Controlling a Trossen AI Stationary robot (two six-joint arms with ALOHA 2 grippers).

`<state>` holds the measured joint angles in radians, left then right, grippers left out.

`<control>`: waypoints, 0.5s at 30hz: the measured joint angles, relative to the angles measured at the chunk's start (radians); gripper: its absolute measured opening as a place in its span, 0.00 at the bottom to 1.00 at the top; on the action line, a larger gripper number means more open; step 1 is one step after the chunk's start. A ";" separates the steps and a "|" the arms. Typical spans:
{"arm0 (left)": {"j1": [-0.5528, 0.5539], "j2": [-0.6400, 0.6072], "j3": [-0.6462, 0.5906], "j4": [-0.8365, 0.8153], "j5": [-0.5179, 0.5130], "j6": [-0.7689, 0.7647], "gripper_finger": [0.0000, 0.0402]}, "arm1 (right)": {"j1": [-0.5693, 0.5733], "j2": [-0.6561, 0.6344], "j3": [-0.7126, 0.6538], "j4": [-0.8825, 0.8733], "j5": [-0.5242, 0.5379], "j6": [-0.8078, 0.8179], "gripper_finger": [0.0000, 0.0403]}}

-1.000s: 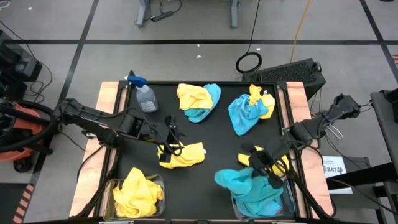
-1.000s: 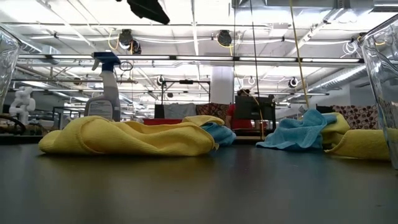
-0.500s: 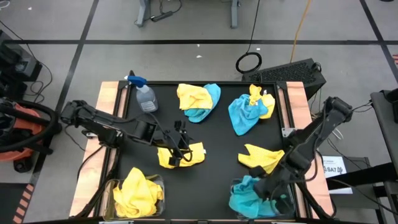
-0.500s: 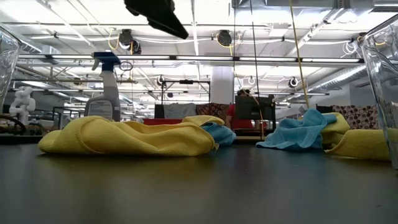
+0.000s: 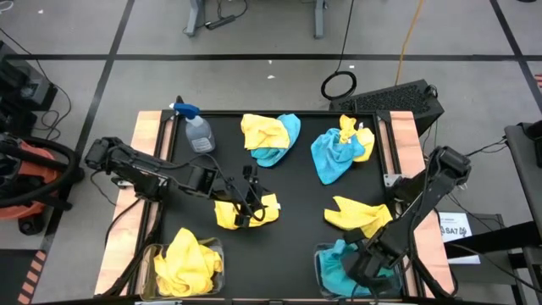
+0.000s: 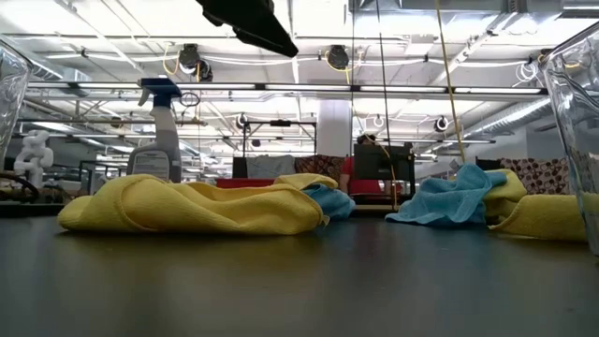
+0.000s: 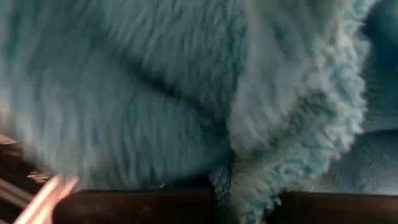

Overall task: Sort microfiber towel by color & place in baskets
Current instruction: Put the blue towel into the right transparent bin

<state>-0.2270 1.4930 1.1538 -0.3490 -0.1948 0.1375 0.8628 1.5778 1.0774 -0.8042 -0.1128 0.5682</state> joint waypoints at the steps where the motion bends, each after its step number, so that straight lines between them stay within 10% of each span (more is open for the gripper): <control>1: 0.000 0.000 0.000 0.006 0.000 0.000 0.55 | 0.003 0.015 -0.005 0.005 0.007 0.000 0.01; 15: 0.000 0.000 0.000 0.027 0.000 0.003 0.55 | 0.003 0.161 -0.038 0.069 0.008 -0.002 0.01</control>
<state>-0.2268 1.4929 1.1538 -0.3216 -0.1947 0.1409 0.8661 1.7391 1.0397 -0.7353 -0.1052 0.5663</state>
